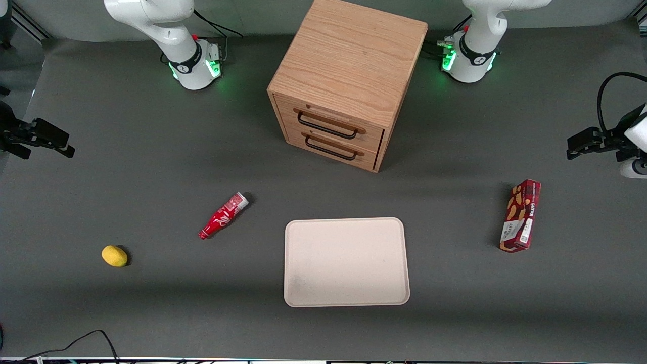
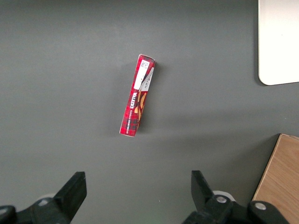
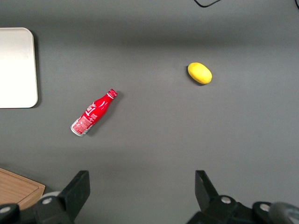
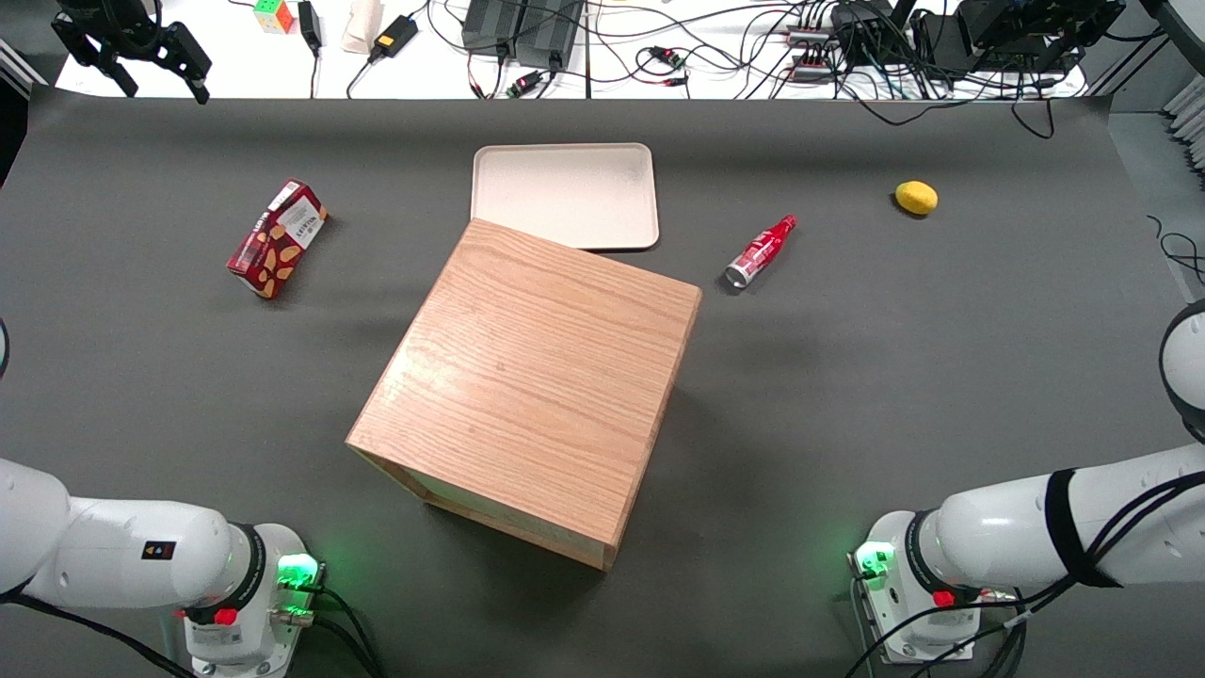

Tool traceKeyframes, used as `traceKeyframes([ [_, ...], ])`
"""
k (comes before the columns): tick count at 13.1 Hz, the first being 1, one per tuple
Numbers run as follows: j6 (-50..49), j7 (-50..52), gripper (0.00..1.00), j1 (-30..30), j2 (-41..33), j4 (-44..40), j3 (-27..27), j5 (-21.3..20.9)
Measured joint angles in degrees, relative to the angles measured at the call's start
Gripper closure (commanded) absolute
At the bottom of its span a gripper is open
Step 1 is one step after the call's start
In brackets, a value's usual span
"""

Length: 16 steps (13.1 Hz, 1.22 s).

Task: Place red cookie box on tray
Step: 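Move the left gripper down over the upright red cookie box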

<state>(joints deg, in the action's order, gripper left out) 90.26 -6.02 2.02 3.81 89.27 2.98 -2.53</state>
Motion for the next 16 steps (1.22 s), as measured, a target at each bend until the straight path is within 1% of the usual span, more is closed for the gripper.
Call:
traceKeyframes([
  [6, -0.44, 0.42, 0.0, 0.17, 0.31, -0.52, 0.0, 0.0],
  [11, -0.34, 0.11, 0.0, 0.81, 3.16, -0.2, 0.0, -0.02],
  [13, 4.55, -1.48, 0.0, 0.79, 4.38, 2.65, 0.24, -0.03],
  [16, 15.63, -5.45, 0.0, -0.07, 6.29, 9.31, 0.84, -0.06],
])
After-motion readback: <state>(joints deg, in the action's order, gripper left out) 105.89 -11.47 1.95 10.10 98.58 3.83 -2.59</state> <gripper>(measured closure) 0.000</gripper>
